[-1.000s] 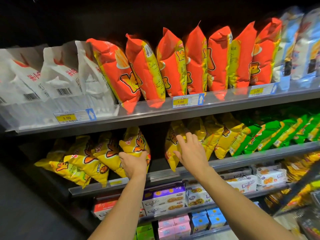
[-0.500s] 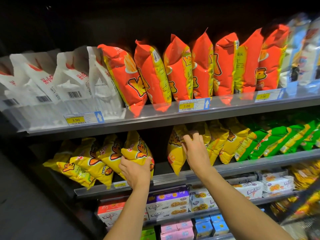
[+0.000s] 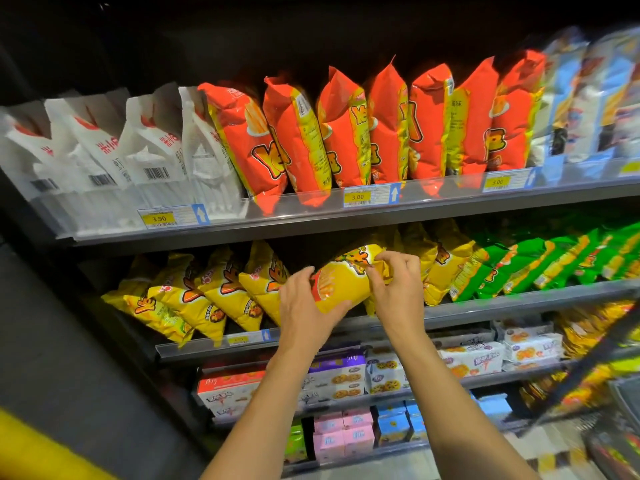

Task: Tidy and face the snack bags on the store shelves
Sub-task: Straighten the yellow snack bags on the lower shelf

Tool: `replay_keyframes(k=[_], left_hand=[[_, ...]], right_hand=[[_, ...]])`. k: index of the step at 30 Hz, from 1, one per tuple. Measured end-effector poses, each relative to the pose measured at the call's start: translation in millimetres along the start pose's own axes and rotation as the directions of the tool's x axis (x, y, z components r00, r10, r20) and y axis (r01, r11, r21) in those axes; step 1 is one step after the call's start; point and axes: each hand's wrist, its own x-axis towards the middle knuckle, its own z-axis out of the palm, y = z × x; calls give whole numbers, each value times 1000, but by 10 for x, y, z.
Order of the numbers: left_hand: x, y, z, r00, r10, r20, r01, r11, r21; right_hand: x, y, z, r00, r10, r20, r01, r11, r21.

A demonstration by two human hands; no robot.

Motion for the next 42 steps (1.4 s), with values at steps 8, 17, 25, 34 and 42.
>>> replay_keyframes(k=[8,17,25,34,42], left_hand=[[-429,467,112,987,98,124,-129,954,271],[-715,685,-90,877,-219,427,397,833,-387],[-829,835,-247,724,-72,686,631,472,-616],[-753,884,-610,781,-74,619,590,413,-694],[-842,1059,-670,765,-62,641,576,510,-639]], right_hand=[[-406,-218,-599,988,139,64,-144,987,70],[-671,-44,-1116,914,365,176,-405,833,378],[-861,2,-1182,796,279,538,-544,720,431],[-969,157,-1176,641,399,655,-741,100,664],[-984,15,-1186,750,417,514,-662,493,565]])
